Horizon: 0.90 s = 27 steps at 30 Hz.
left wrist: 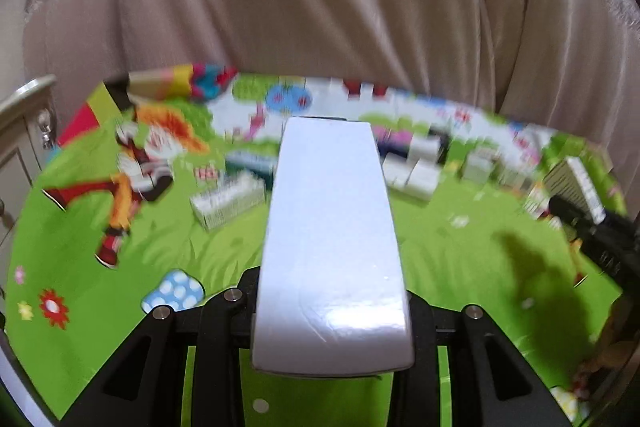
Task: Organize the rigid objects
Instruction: 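Lift both held boxes and carry them toward the purple-rimmed storage box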
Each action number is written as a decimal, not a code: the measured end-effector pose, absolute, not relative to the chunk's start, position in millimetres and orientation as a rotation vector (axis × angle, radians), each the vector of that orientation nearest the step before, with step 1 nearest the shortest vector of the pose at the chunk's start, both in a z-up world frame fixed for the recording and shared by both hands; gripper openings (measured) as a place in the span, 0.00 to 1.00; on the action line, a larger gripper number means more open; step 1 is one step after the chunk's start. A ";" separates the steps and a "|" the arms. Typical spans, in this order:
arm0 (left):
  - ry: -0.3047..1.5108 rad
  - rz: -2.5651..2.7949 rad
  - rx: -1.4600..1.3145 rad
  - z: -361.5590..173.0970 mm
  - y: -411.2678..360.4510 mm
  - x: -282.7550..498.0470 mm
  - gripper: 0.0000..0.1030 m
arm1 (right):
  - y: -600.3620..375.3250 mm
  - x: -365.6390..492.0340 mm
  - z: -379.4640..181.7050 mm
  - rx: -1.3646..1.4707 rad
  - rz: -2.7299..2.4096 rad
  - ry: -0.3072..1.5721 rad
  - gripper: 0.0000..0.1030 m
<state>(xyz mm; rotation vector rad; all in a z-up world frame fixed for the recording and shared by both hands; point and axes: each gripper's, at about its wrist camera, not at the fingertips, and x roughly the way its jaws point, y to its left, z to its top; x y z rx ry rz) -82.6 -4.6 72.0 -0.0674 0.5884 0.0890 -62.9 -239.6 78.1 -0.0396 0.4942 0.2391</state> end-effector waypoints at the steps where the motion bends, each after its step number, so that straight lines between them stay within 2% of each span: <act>1: 0.549 0.089 -0.051 81.5 -7.8 -89.3 0.34 | -241.1 -69.5 81.4 -0.021 0.238 0.468 0.43; 9: 0.297 0.077 -0.022 135.9 -30.9 -127.3 0.35 | -238.1 -134.6 137.2 0.011 0.194 0.204 0.43; 15: 0.254 0.050 -0.020 149.0 -40.4 -144.9 0.35 | -234.3 -165.4 171.7 0.016 0.231 0.130 0.43; 27: 0.226 0.079 -0.026 163.7 -24.1 -192.3 0.35 | -203.3 -202.3 195.8 -0.024 0.354 0.069 0.43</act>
